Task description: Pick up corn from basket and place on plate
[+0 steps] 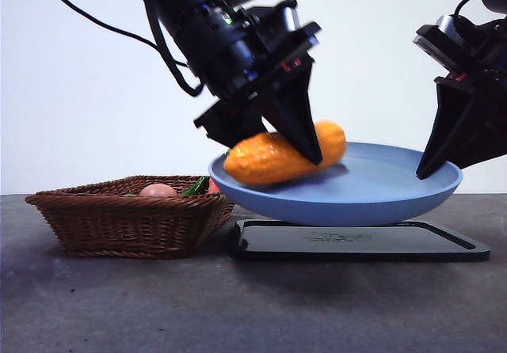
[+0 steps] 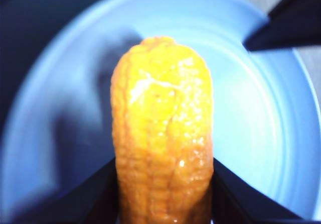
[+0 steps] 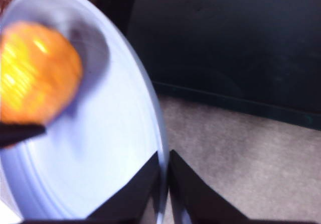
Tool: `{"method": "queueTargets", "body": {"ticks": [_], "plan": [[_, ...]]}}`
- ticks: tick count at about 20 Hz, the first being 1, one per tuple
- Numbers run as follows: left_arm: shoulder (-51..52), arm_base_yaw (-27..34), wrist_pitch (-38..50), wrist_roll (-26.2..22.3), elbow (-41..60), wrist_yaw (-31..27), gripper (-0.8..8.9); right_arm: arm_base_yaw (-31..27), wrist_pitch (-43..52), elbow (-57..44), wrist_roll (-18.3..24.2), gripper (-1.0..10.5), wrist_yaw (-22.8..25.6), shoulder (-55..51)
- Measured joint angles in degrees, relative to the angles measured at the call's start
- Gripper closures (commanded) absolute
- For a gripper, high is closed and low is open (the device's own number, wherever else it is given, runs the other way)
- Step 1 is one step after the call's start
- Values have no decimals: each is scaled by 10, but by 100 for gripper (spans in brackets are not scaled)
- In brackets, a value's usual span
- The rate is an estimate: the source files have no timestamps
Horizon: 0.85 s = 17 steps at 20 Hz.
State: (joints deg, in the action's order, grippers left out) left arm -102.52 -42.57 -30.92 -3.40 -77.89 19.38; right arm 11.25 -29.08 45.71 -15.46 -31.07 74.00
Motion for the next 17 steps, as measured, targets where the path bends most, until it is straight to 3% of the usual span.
{"method": "queueTargets", "body": {"ticks": [5, 12, 17], "plan": [[-2, -11, -6, -3, 0, 0, 485, 0, -1, 0, 0, 945, 3, 0], [5, -12, -15, -1, -1, 0, 484, 0, 0, 0, 0, 945, 6, 0], [80, -10, -17, -1, -2, 0, 484, -9, 7, 0, 0, 945, 16, 25]]}}
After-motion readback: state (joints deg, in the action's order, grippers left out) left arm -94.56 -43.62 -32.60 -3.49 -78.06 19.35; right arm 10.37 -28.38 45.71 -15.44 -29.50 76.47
